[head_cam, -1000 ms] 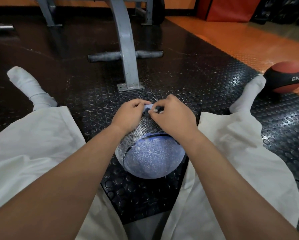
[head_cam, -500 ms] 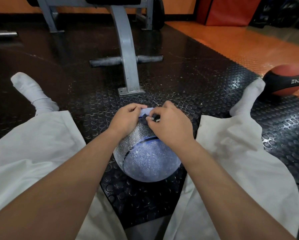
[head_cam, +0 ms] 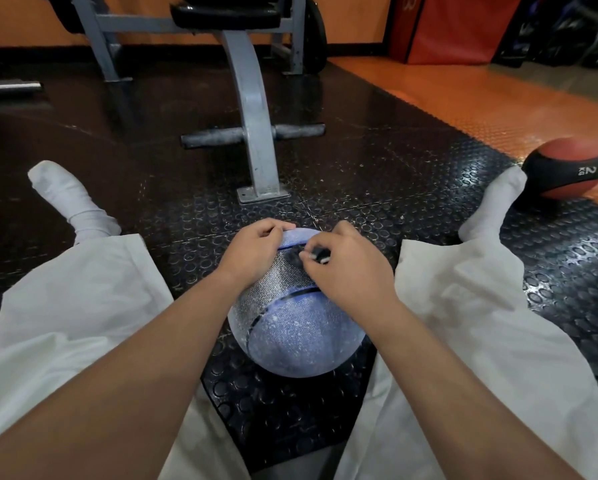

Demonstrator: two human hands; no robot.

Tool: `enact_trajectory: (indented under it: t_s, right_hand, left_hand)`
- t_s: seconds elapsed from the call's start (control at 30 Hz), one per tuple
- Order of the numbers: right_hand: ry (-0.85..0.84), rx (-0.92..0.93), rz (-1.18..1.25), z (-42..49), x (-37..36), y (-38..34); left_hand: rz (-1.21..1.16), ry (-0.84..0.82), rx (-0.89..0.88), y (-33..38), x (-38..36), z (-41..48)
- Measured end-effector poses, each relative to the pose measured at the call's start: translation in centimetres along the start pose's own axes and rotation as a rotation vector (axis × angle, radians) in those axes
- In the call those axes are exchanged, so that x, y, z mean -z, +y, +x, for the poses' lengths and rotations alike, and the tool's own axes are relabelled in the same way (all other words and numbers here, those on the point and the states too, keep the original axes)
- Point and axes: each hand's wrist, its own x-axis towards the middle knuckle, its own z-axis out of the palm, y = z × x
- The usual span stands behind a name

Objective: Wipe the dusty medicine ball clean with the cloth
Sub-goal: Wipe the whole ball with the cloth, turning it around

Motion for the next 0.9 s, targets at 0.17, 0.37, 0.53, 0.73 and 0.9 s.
enact_trajectory:
  t_s: [0.17,0.37,0.53,0.73,0.9]
  right_hand:
    - [-0.157,0.171,0.001,-2.2,1.0,0.1]
    - [0.032,-0.063,0.047,0.2,0.2,0.9]
    - [0.076,0.107,0.085,-2.4,-0.8,1.1]
    - [-0.017,0.122,0.073,-1.9,0.3,1.6]
    - [0.004,-0.153,0.066,2.2,0.6,2.5]
  left_hand:
    - [0.029,-0.033,-0.013,-0.1,0.2,0.1]
    - [0.072,-0.003,0.018,0.3,-0.1,-0.1]
    - [0.138,0.029,0.041,1.9,-0.5,0.2]
    - [0.253,-0.04,0.088,2.4,-1.5,-0.1]
    - [0.224,-0.038,0.087,2.5,-1.4,0.2]
